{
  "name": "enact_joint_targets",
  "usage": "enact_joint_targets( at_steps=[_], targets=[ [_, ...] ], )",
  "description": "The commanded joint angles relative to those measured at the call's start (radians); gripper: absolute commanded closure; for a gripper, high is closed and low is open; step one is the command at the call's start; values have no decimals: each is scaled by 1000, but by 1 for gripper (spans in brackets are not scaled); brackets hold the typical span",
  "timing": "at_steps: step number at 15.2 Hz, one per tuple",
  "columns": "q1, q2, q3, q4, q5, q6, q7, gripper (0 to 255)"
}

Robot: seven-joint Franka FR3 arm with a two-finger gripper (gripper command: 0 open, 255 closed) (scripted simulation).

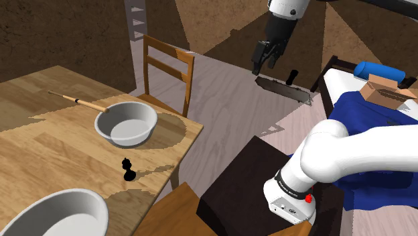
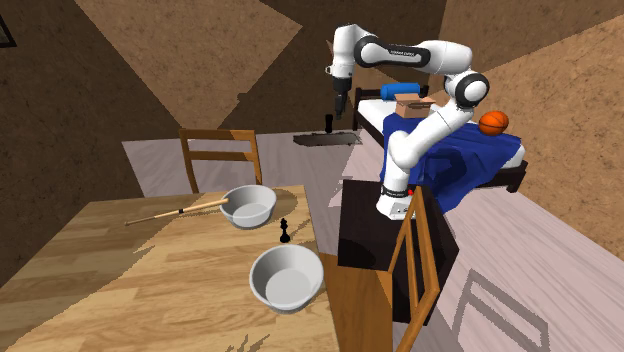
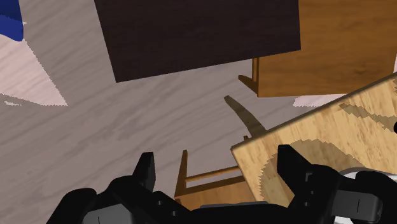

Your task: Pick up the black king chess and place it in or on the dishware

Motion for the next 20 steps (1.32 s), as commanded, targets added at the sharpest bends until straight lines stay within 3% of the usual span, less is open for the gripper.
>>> enact_joint_targets(
  at_steps=[1, 11, 20],
  targets=[
    [0, 0, 0, 0, 0, 0, 0, 0],
    [63, 103, 199, -87, 116, 213, 194, 0],
    [94, 305, 387, -61, 158, 413, 373, 0]
  ],
)
